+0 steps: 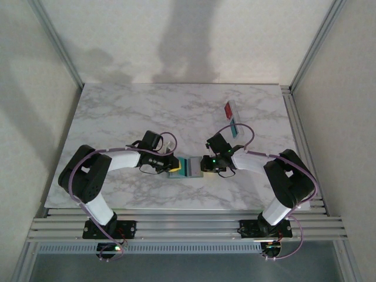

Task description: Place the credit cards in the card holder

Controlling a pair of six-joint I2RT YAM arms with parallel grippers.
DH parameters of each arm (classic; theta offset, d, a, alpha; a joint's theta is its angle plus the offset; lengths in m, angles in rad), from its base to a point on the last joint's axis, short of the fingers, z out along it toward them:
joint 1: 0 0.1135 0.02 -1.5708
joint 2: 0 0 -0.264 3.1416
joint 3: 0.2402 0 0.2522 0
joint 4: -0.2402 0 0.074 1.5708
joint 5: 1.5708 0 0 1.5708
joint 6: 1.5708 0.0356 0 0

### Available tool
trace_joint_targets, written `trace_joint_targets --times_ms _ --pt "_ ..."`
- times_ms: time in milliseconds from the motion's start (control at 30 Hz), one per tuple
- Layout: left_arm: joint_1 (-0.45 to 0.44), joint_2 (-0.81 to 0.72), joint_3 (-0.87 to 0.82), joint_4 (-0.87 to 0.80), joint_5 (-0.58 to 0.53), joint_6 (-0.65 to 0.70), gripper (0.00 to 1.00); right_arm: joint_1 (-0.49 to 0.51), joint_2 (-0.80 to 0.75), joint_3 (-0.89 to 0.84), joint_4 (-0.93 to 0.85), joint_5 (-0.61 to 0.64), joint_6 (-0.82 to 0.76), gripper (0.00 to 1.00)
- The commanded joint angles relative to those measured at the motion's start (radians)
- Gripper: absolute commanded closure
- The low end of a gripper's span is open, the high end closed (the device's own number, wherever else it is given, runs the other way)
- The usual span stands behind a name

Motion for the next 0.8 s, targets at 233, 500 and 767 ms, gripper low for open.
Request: trace_joint_targets --times_ms 233,500,767 --pt "0.012 0.018 -0.007 0.008 0.074 0.009 1.0 0.017 0.036 -0.023 0.07 -0.068 0.006 0.79" --pt "0.05 0.035 -0.019 0.03 0.074 -0.004 1.0 0.018 0.036 -0.032 0.075 -0.067 0.005 0.79" --pt "0.055 0.054 -0.03 0.077 0.092 -0.042 1.0 0.017 0.043 -0.021 0.066 -0.071 -0.002 0.79"
